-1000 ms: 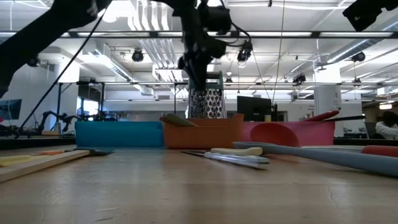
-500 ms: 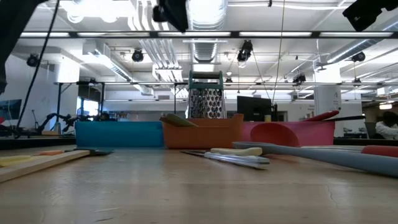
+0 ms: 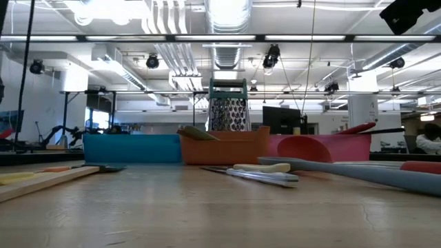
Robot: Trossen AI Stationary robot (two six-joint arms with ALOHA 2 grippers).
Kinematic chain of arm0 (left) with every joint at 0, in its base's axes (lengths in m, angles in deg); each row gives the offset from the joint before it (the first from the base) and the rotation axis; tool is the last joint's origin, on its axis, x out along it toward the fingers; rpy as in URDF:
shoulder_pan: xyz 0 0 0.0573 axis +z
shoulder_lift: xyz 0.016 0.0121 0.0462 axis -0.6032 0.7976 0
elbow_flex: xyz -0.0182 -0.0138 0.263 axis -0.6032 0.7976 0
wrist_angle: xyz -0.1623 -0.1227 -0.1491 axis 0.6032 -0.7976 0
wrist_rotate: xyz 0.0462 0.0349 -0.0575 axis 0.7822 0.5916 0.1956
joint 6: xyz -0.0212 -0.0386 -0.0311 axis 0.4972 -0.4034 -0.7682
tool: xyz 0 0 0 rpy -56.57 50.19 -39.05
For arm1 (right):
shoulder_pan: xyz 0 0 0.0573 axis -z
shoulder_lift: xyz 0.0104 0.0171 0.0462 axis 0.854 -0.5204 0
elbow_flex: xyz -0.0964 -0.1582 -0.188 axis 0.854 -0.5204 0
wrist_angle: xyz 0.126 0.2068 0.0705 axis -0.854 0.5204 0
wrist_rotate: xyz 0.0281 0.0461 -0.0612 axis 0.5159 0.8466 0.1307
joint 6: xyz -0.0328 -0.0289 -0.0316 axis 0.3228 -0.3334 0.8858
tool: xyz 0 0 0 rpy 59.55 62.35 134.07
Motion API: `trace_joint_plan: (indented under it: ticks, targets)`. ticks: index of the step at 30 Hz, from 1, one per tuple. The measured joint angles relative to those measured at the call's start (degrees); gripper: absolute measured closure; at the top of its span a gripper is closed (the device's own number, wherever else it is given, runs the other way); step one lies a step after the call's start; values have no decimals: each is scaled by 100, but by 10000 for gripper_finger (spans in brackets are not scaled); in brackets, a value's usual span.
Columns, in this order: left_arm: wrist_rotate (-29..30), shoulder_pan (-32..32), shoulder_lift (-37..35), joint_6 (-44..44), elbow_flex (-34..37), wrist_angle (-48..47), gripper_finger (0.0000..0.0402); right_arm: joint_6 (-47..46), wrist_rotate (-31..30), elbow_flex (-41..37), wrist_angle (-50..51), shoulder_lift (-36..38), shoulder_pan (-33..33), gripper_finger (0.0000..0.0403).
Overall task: Pick & Place Kitchen Items
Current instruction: Put the yellow spatula into the blue bin
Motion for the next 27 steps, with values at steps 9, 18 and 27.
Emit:
trace_joint_plan:
  ticks: [9, 18, 27]
  targets:
    - [315, -1001, -268, -555, 399, 51, 317, 0, 0, 0, 0, 0, 2, 394]
    - [1134, -1926, -297, -1103, 679, 183, 319, 0, 0, 0, 0, 0, 2, 394]
    - [1458, -2483, -305, -1604, 1164, 240, 321, 1, -1, 0, -2, 0, 1, 394]
